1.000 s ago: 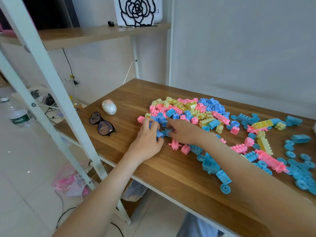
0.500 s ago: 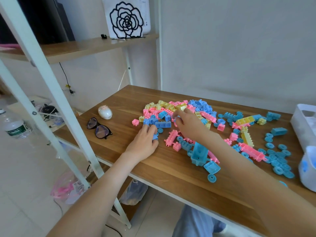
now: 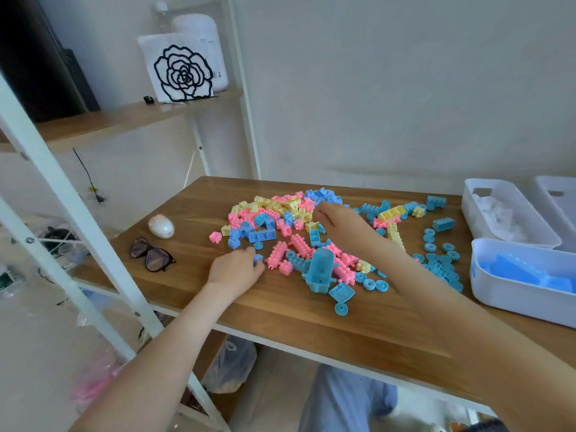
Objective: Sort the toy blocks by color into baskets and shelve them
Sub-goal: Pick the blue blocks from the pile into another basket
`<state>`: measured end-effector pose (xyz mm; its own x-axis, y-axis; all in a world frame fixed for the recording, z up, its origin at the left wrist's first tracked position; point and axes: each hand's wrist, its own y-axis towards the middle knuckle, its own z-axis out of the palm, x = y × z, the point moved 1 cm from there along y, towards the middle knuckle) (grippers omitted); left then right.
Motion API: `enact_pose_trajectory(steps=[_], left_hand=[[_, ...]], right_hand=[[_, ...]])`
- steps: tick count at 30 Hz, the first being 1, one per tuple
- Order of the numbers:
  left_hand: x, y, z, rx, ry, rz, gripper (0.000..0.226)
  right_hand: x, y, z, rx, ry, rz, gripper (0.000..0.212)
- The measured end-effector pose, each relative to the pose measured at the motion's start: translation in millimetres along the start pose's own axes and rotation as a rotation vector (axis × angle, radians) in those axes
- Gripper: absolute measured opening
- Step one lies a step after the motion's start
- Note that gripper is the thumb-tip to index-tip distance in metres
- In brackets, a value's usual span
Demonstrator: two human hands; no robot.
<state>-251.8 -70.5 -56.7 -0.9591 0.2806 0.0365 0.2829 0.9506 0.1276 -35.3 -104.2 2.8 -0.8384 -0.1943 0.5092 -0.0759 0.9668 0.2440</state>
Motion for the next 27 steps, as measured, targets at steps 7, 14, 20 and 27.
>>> enact_pose_trajectory(steps=[7, 14, 20, 27], left_hand=[[-58, 1, -49, -0.214, -0.271, 0.048, 0.037], [-194, -1, -88, -0.256, -0.394, 0.462, 0.023], [-298, -7, -93, -0.187, -0.461, 0.674, 0.023], [-375, -12, -82, 0.026, -0.55, 0.787, 0.022]], right_hand=[[-12, -30, -36, -0.004, -0.061, -0.077, 0.017], [-55, -79, -97, -0.132, -0.066, 0.101, 0.02], [-106, -145, -155, -0.103, -0.048, 0.432, 0.028], [-160, -197, -177, -0.156, 0.109, 0.598, 0.029]])
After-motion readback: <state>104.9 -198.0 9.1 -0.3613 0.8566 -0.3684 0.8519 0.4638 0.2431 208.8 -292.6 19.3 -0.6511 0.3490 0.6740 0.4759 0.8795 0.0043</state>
